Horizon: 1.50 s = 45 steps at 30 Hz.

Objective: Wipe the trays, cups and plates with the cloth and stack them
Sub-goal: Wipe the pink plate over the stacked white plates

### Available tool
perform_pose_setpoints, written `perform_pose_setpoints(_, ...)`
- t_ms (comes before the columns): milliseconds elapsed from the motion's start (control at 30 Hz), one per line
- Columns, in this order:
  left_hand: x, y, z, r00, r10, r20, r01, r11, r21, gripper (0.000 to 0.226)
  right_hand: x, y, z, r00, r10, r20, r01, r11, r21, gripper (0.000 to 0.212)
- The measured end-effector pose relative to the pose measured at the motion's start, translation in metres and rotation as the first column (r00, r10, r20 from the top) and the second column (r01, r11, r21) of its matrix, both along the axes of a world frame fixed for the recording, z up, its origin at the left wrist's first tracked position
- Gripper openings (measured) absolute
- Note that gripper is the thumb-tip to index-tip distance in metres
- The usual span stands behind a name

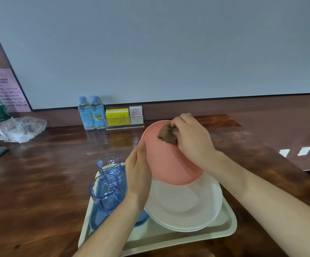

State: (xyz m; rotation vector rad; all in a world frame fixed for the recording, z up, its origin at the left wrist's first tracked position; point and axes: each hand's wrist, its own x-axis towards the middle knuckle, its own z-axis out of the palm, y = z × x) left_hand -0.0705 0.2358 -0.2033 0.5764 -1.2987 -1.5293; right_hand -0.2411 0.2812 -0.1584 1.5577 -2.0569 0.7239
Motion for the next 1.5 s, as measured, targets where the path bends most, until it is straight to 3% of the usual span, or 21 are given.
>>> perform_pose_setpoints(100, 0.000, 0.002, 0.000, 1.000, -0.027, -0.011, 0.026, 0.999, -0.035, 0.038, 0.001, 0.008, -0.008, 0.995, -0.094, 0.020, 0.093, 0.994, 0.048, 0.021)
perform_pose_setpoints(233, -0.002, 0.011, 0.003, 0.997, -0.078, 0.016, 0.079, 0.996, -0.036, 0.038, 0.019, 0.003, 0.000, 0.971, 0.236, 0.031, -0.235, 0.971, -0.035, 0.024)
perform_pose_setpoints(300, -0.002, 0.009, 0.005, 0.998, -0.052, 0.019, 0.052, 0.999, 0.002, 0.038, 0.034, -0.003, 0.000, 0.924, 0.381, -0.016, -0.380, 0.924, 0.033, 0.029)
perform_pose_setpoints(367, -0.001, 0.006, 0.007, 1.000, -0.022, 0.006, 0.021, 0.999, 0.035, 0.037, 0.040, -0.007, 0.000, 0.905, 0.422, -0.045, -0.416, 0.904, 0.100, 0.036)
perform_pose_setpoints(433, 0.000, 0.005, 0.008, 0.999, -0.032, -0.005, 0.032, 0.999, 0.029, 0.036, 0.030, -0.008, 0.003, 0.923, 0.366, -0.116, -0.350, 0.927, 0.138, 0.040)
perform_pose_setpoints(533, 0.003, 0.004, 0.005, 0.999, -0.042, 0.010, 0.042, 0.999, -0.009, 0.039, 0.003, 0.003, 0.011, 0.965, 0.147, -0.216, -0.111, 0.979, 0.171, 0.044)
perform_pose_setpoints(600, 0.003, 0.001, 0.002, 1.000, 0.003, 0.020, -0.002, 0.999, -0.044, 0.039, -0.006, 0.017, 0.011, 0.975, 0.021, -0.219, 0.041, 0.960, 0.277, 0.043)
perform_pose_setpoints(667, 0.003, -0.002, -0.001, 0.998, 0.059, 0.026, -0.057, 0.996, -0.063, 0.042, 0.002, 0.036, 0.005, 0.973, 0.023, -0.228, 0.082, 0.894, 0.440, 0.039)
perform_pose_setpoints(767, 0.002, -0.004, -0.003, 0.994, 0.101, 0.041, -0.096, 0.990, -0.102, 0.044, 0.030, 0.067, -0.010, 0.985, 0.161, -0.062, -0.099, 0.820, 0.564, 0.034)
perform_pose_setpoints(867, 0.002, -0.003, -0.001, 0.997, 0.078, 0.028, -0.074, 0.990, -0.121, 0.053, 0.048, 0.076, -0.020, 0.941, 0.290, 0.172, -0.337, 0.802, 0.492, 0.011)
perform_pose_setpoints(933, 0.002, -0.003, 0.000, 0.999, 0.030, 0.009, -0.029, 0.994, -0.108, 0.054, 0.048, 0.068, -0.017, 0.917, 0.334, 0.216, -0.397, 0.814, 0.425, 0.028)
perform_pose_setpoints(1000, 0.002, -0.003, 0.001, 1.000, -0.007, 0.007, 0.008, 0.996, -0.090, 0.059, 0.037, 0.056, -0.011, 0.932, 0.341, 0.123, -0.362, 0.858, 0.365, 0.037)
perform_pose_setpoints(1100, 0.002, -0.004, 0.000, 0.999, -0.026, 0.024, 0.027, 0.999, -0.045, 0.059, 0.005, 0.044, 0.006, 0.962, 0.233, -0.143, -0.186, 0.941, 0.283, 0.034)
perform_pose_setpoints(1267, 0.004, -0.002, 0.004, 1.000, 0.002, 0.017, -0.003, 1.000, 0.022, 0.046, -0.016, 0.051, 0.005, 0.922, 0.218, -0.319, -0.093, 0.927, 0.365, 0.038)
perform_pose_setpoints(1367, 0.007, -0.006, 0.004, 0.998, 0.061, -0.017, -0.060, 0.998, 0.035, 0.052, 0.004, 0.065, -0.012, 0.937, 0.276, -0.216, -0.162, 0.887, 0.433, 0.026)
perform_pose_setpoints(1433, 0.007, -0.005, 0.003, 0.997, 0.077, -0.020, -0.077, 0.997, 0.021, 0.053, 0.026, 0.070, -0.019, 0.956, 0.295, 0.014, -0.265, 0.838, 0.477, 0.024)
perform_pose_setpoints(1500, 0.004, -0.005, 0.002, 0.997, 0.073, -0.013, -0.073, 0.997, 0.015, 0.050, 0.049, 0.068, -0.023, 0.885, 0.330, 0.328, -0.450, 0.788, 0.421, 0.028)
